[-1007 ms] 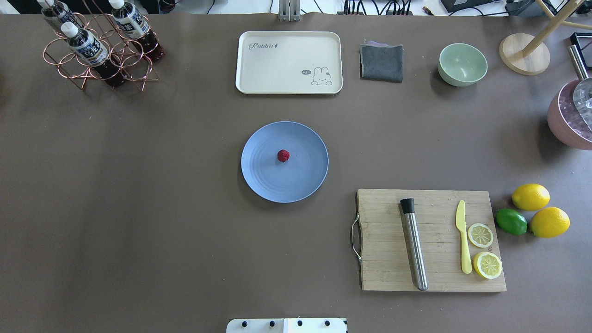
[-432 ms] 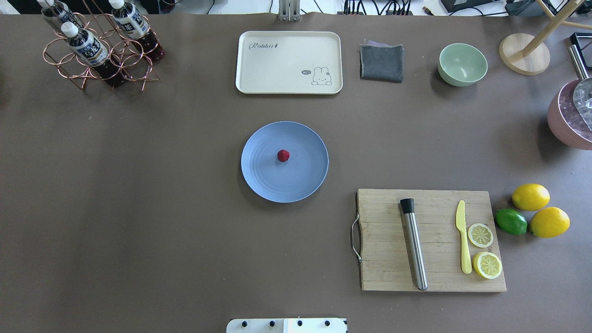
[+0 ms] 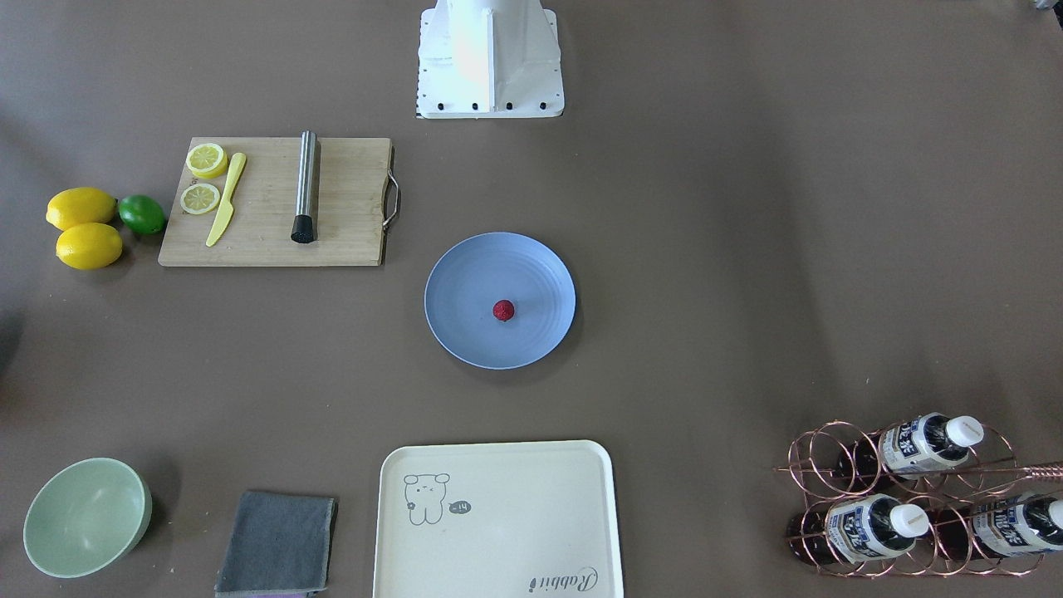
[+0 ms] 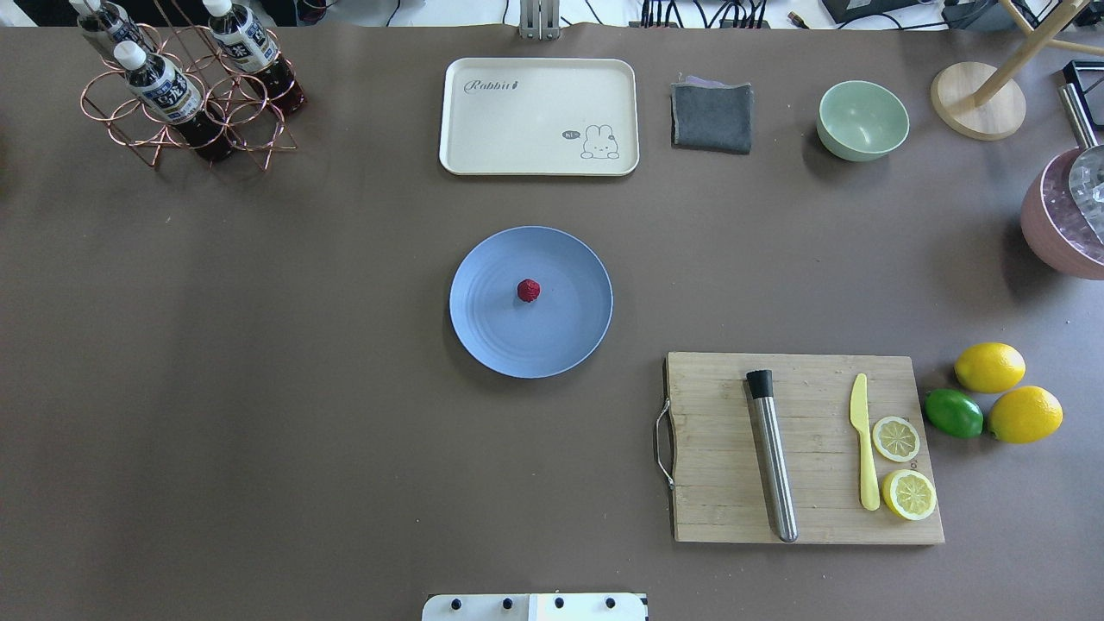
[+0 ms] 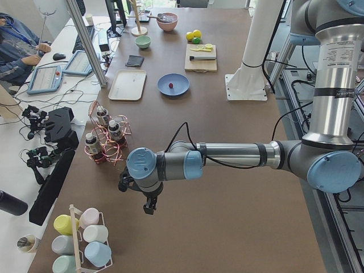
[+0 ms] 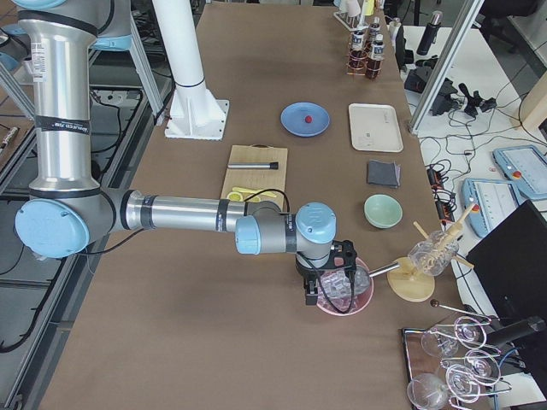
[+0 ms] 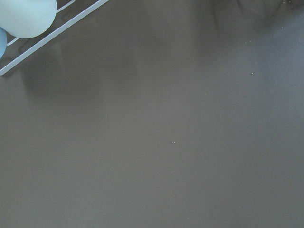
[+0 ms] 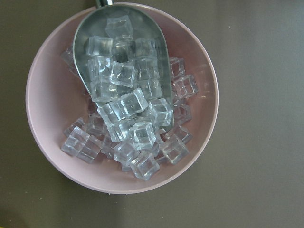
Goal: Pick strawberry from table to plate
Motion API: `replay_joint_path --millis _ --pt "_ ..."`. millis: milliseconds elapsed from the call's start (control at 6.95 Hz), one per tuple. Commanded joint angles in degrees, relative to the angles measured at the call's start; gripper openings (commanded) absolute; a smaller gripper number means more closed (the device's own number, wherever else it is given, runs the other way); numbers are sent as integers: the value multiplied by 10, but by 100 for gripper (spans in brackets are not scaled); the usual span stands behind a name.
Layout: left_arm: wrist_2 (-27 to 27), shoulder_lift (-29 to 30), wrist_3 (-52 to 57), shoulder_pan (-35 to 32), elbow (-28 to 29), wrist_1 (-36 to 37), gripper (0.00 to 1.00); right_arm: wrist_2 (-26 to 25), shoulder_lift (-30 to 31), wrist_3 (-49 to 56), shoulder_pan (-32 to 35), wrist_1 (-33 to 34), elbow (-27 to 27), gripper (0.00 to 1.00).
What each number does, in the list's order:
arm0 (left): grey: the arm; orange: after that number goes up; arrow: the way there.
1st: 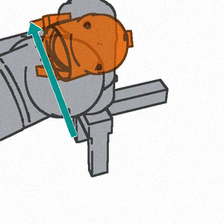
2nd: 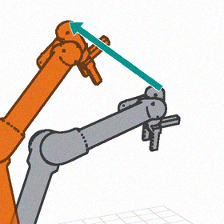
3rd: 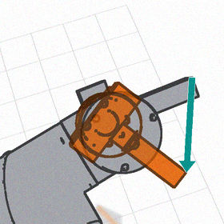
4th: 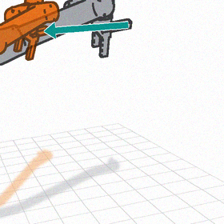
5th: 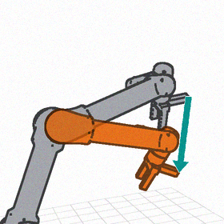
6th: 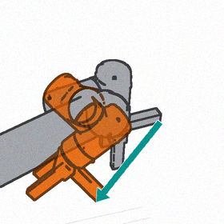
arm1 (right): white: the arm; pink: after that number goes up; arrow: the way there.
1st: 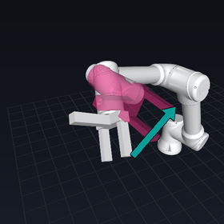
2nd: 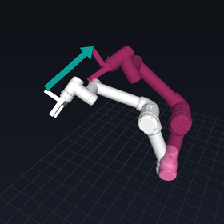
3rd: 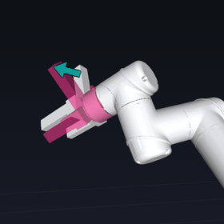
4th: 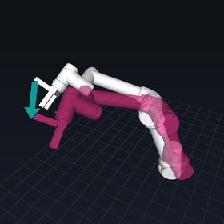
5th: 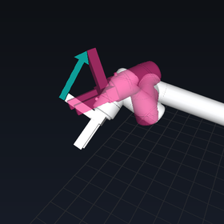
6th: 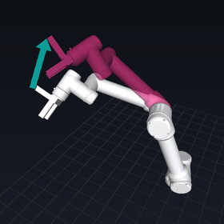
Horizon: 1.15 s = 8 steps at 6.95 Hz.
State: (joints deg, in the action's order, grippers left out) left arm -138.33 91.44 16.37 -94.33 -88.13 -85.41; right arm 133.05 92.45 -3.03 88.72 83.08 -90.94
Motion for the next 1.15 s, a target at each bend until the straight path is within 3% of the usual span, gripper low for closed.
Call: replay_joint_path --millis 0,1007 --pt "-1 0 0 0 2 0 99 8 4 -6 0 -4 2 100" --pt "-3 0 0 0 1 0 99 9 14 -4 0 -4 -1 100"
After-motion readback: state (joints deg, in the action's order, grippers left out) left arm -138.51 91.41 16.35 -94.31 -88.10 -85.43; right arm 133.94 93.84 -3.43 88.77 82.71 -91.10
